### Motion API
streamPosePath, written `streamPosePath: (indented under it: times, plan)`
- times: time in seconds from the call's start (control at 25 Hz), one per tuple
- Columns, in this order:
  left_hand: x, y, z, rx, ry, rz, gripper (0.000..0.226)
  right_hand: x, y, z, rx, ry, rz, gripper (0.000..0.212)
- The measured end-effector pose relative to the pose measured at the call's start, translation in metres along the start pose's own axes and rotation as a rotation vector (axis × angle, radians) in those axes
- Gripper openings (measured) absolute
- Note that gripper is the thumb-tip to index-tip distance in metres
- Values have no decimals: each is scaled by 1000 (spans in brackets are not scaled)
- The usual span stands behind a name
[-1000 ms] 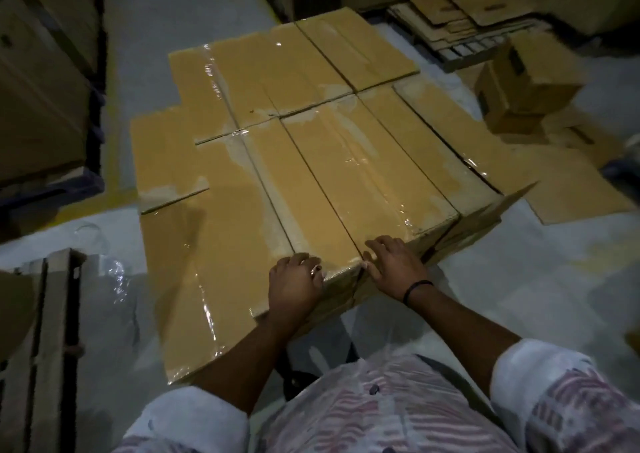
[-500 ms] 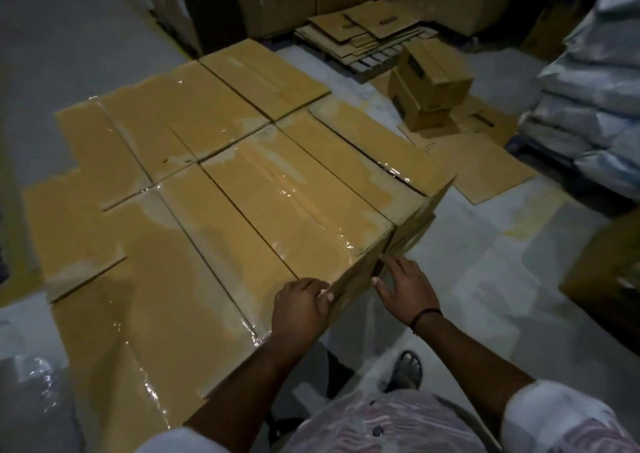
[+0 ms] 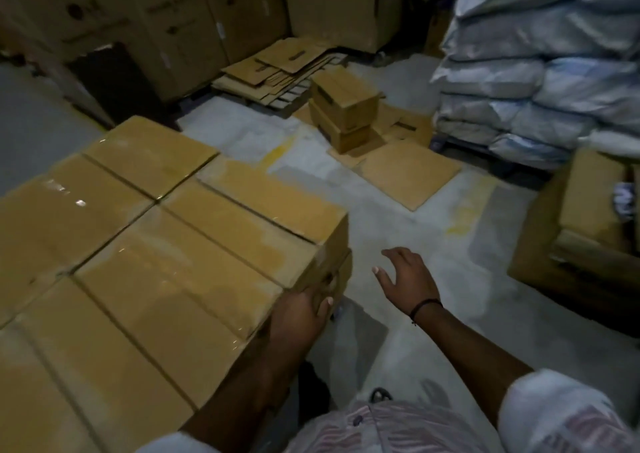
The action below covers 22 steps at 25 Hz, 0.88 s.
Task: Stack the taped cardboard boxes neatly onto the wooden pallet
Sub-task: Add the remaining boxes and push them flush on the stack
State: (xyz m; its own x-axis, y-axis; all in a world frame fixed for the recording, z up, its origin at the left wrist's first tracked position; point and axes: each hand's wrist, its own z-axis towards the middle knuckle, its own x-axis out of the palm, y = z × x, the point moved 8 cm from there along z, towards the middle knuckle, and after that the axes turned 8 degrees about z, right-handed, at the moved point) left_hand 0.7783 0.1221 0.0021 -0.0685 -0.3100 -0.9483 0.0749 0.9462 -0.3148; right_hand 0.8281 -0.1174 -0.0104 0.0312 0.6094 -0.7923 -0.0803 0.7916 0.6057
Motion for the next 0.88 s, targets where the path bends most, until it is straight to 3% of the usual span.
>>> streamPosePath:
  times: [0.24,0.36,0.6,0.88]
  plan:
    - [27,-127,76,249,84,-53,40,-70,-84,18,124,-103,7,44]
    - [33,-155,112,356,77,23,41,-79,-103,31,170,-120,55,46]
    - [46,-166,228,359,63,27,49,-82,-141,94,163,-72,0,52]
    - [78,-155,394,186,125,-121,47,-98,-186,272,145,42,-110,56]
